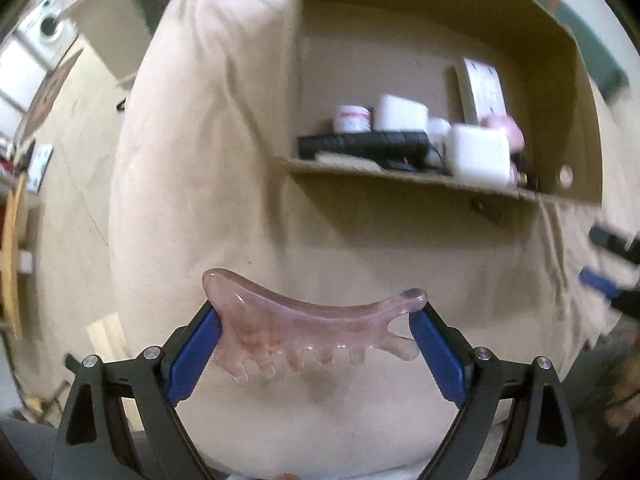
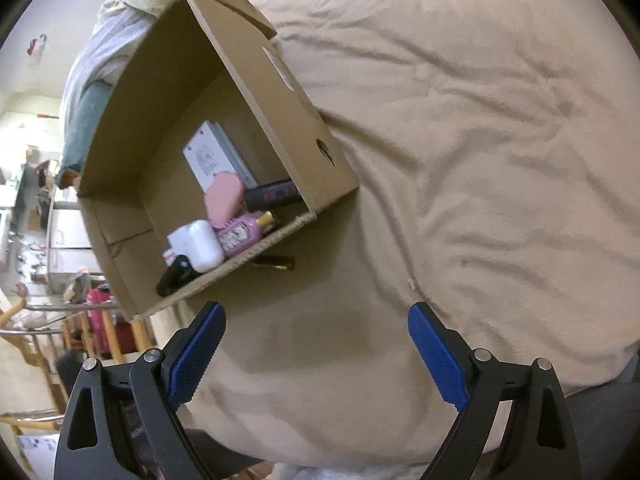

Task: Organize rigid objects
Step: 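Carry the pink comb toward the box while right tool grasps the AA battery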

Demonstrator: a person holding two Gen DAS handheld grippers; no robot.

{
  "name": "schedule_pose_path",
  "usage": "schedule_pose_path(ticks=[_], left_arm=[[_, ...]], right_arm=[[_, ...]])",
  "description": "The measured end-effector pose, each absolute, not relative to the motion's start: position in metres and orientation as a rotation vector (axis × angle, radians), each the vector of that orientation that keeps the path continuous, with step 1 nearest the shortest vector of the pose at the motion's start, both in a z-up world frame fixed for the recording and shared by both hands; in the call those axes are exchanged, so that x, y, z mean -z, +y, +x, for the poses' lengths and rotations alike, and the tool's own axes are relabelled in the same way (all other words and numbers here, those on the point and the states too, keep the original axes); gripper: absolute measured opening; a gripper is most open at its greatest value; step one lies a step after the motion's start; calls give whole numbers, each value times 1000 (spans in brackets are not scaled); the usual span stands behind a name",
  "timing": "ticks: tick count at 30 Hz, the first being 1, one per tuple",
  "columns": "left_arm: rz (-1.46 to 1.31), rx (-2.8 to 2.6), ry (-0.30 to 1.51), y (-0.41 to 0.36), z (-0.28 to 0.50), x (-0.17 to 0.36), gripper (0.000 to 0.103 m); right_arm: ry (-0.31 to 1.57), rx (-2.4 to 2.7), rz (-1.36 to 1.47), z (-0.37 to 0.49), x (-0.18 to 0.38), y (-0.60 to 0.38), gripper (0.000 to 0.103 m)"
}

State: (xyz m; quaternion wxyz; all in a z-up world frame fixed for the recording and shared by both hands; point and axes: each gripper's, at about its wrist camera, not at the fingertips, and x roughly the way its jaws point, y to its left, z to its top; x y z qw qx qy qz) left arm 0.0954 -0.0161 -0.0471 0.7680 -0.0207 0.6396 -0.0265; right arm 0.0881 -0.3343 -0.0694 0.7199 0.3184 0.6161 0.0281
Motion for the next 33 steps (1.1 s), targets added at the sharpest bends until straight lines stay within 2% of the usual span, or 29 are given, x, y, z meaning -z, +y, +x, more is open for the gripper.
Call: schedule_pose_path(ticks=[3, 7, 17, 20, 24, 27, 29, 31, 33], left_arm=[[-94, 52, 1390, 13, 113, 49, 92], [-100, 61, 1396, 12, 114, 41, 92], [-49, 53, 1385, 8, 90, 43, 92], [-71, 46, 1393, 8, 92, 47, 92], [-73, 44, 1391, -8, 97, 58, 92], [-73, 45, 1393, -10, 96, 57, 92], [-65, 44, 1393, -11, 96, 59, 92], [-60, 45, 1395, -13, 96, 60, 92], [-49, 39, 1397, -15, 97, 62, 92]], right_arm=[[1389, -50, 654, 90, 77, -324, 99], [1396, -31, 546, 94, 84, -299, 99], [1255, 165, 371, 104, 108, -214, 98], [1218, 264, 285, 112, 115, -201, 91], [1163, 333, 233, 116, 121, -197, 91], [1126, 312, 178, 116, 121, -191, 80], [1113, 271, 168, 115, 119, -191, 62], [1114, 253, 191, 115, 116, -197, 50], [1126, 231, 216, 115, 114, -205, 45]])
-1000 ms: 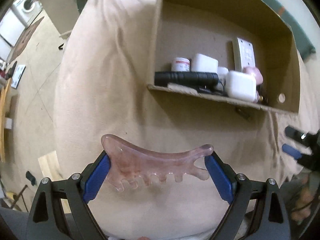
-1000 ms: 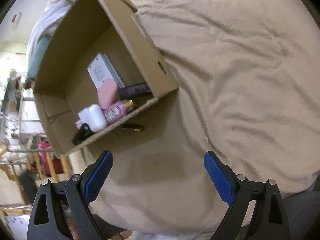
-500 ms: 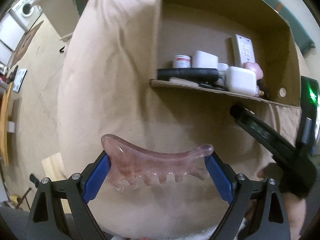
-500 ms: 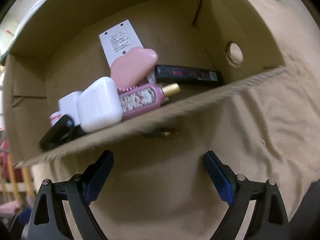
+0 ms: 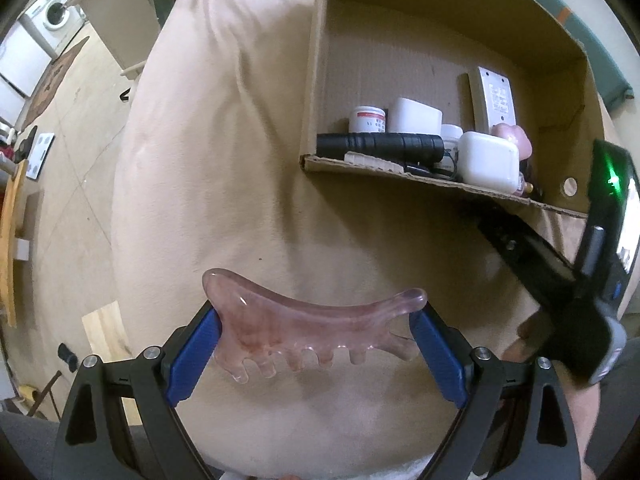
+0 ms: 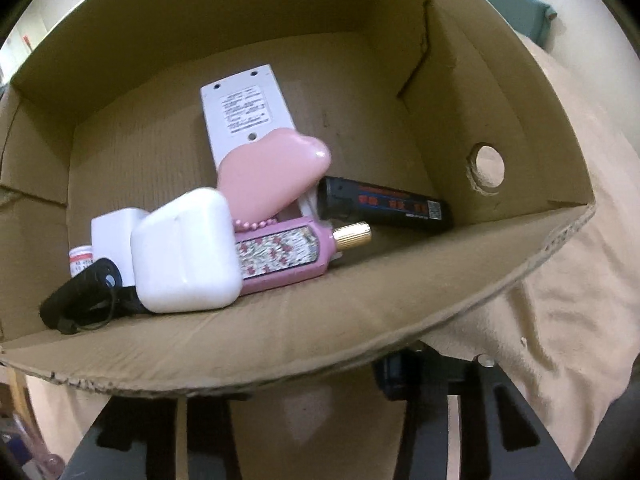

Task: Organize rigid objects
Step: 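Carry the pink comb toward the box while right tool grasps the AA battery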

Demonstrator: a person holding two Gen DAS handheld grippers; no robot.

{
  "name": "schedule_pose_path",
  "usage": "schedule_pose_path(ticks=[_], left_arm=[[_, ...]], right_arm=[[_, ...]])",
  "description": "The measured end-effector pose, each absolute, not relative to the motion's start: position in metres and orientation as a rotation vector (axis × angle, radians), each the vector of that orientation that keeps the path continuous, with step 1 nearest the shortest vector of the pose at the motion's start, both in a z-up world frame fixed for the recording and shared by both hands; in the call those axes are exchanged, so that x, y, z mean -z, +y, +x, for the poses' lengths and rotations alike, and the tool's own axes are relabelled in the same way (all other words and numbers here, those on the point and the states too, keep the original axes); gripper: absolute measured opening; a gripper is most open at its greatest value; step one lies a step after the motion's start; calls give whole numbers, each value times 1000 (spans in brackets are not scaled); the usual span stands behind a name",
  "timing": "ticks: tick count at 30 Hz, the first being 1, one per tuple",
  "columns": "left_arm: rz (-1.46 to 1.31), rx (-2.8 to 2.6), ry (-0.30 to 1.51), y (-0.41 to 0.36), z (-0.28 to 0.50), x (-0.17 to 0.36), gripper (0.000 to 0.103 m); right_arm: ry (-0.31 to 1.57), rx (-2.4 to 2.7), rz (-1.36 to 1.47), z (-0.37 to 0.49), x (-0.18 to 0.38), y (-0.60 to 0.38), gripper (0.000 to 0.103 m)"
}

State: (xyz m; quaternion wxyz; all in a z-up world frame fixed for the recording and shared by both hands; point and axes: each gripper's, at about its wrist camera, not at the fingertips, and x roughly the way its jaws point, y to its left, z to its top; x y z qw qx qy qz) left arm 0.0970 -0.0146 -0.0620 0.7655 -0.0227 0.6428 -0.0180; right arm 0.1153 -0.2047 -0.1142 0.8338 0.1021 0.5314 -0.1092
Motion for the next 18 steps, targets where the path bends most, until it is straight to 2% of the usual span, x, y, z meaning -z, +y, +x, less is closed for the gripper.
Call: schedule_pose_path(ticks=[9, 18], left_arm=[[-16, 11, 1398, -16, 97, 72, 92], [3, 0, 1367, -17, 95, 67, 92]], right_arm=[[1172, 150, 172, 105, 111, -206, 45], [1334, 27, 139, 80, 104, -218, 45]])
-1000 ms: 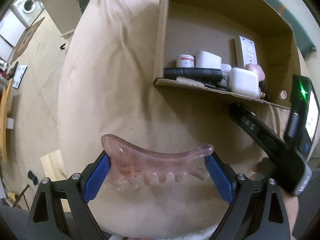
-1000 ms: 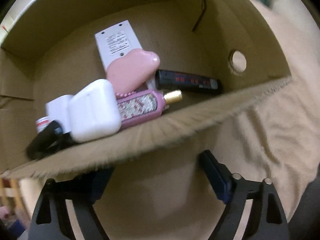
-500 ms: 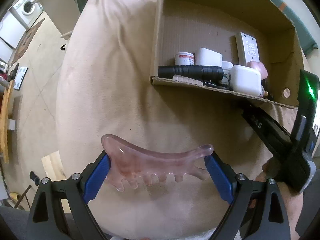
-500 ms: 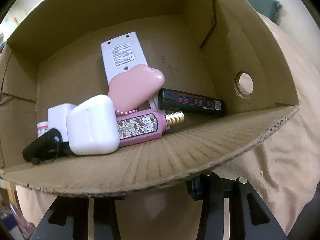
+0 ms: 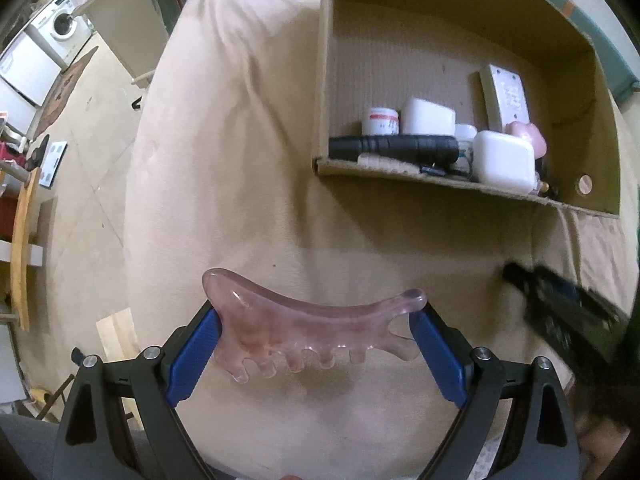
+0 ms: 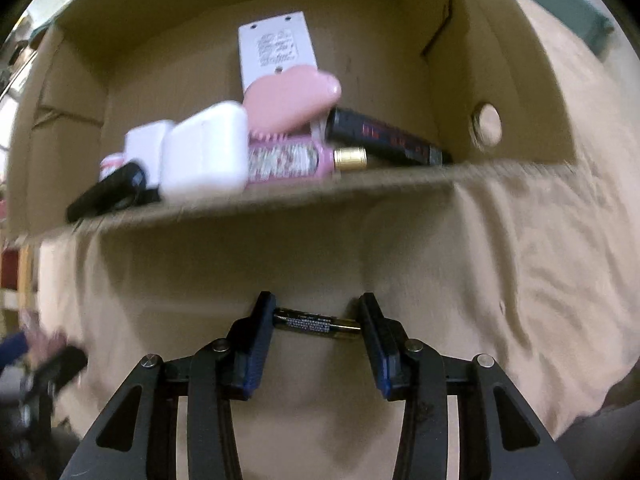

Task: Organize rigid objects
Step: 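Carry the pink comb toward the box while right tool grasps the AA battery, then lower the pink comb and battery into the box and open both tools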

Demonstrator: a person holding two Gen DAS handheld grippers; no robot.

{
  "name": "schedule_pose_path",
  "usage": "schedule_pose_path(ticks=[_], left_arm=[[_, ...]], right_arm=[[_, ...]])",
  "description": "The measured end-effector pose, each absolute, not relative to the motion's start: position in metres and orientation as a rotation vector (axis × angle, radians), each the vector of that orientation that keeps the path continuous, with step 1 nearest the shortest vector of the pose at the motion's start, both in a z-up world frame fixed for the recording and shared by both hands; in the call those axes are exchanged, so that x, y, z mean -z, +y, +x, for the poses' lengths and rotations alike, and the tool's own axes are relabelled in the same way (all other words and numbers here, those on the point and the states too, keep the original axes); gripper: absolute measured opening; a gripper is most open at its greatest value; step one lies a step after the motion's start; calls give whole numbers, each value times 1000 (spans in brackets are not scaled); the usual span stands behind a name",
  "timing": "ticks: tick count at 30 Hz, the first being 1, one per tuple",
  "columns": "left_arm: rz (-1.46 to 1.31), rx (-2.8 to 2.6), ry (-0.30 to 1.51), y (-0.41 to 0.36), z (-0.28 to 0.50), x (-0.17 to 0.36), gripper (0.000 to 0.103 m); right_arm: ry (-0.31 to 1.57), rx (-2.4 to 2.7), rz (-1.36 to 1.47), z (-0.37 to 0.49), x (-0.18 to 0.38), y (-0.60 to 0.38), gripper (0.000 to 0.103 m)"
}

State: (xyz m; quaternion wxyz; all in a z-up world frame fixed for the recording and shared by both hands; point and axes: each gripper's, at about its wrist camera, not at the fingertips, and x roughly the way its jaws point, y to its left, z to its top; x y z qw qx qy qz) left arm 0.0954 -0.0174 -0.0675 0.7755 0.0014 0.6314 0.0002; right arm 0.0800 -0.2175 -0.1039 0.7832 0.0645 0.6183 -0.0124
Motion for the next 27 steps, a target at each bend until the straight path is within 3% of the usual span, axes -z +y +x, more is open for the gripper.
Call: schedule_pose_path(ticks=[11, 27], left_arm=[[-1, 28, 1257, -21, 82, 30, 92], [20, 81, 1056, -46, 119, -43, 92]], right_arm=[[1251, -162, 139, 12, 23, -232, 45], [1052, -204, 157, 71, -38, -258, 45]])
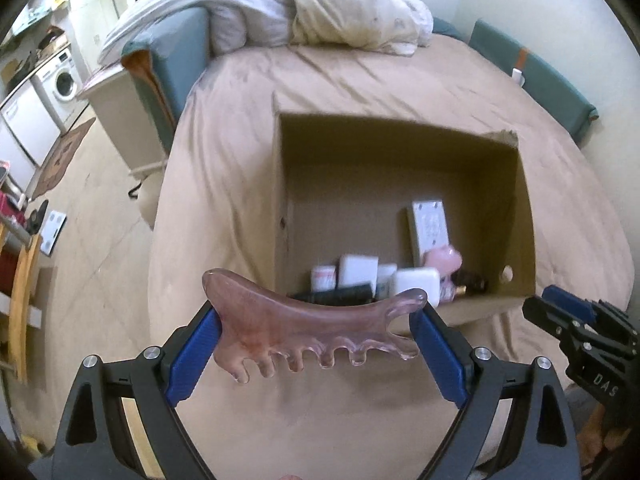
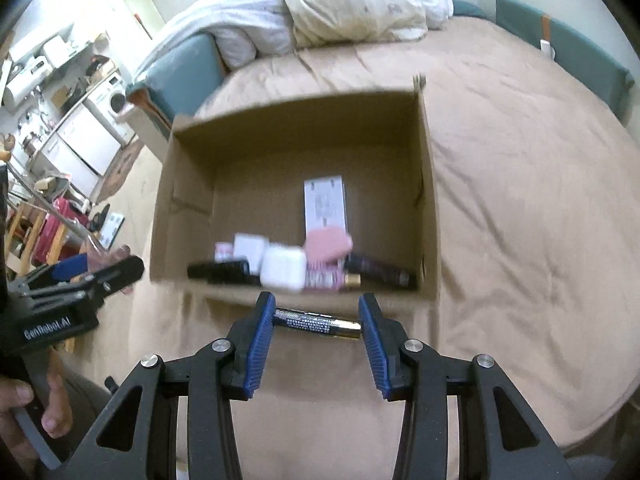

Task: Organize rigid objects
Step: 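Lower the pink comb and battery into the box and open both tools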

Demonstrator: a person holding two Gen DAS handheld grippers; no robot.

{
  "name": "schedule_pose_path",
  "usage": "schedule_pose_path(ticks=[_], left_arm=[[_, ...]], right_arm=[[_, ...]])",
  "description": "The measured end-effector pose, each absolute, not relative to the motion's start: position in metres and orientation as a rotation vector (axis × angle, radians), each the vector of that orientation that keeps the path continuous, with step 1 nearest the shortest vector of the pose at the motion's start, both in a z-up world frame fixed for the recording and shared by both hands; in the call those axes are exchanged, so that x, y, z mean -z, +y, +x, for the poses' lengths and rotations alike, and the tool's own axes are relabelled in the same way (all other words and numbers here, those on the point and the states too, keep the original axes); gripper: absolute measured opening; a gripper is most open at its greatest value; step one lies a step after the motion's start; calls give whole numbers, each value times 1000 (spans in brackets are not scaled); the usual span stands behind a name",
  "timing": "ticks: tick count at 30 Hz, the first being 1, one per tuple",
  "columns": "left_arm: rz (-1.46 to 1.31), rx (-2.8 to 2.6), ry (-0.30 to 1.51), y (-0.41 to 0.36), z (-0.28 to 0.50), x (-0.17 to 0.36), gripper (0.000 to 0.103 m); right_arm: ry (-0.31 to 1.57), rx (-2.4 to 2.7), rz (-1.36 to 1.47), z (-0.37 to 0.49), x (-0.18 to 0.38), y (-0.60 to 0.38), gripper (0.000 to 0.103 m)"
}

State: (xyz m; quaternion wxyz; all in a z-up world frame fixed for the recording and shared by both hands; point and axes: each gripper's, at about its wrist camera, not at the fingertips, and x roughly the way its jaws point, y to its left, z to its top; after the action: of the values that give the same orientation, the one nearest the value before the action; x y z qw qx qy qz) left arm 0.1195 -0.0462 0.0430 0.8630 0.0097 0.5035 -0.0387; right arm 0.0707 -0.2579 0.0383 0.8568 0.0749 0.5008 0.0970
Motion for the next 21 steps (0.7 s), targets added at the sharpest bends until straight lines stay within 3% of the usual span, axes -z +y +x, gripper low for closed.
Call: schedule_pose_path(ticks=[11, 21], left_arm=[[50, 85, 1022, -78, 184, -35, 92], [87, 130, 1068, -86, 201, 18, 92]], right_arm=[[979, -237, 189, 148, -46, -249, 45], [1050, -177, 156, 167, 6, -248, 45]])
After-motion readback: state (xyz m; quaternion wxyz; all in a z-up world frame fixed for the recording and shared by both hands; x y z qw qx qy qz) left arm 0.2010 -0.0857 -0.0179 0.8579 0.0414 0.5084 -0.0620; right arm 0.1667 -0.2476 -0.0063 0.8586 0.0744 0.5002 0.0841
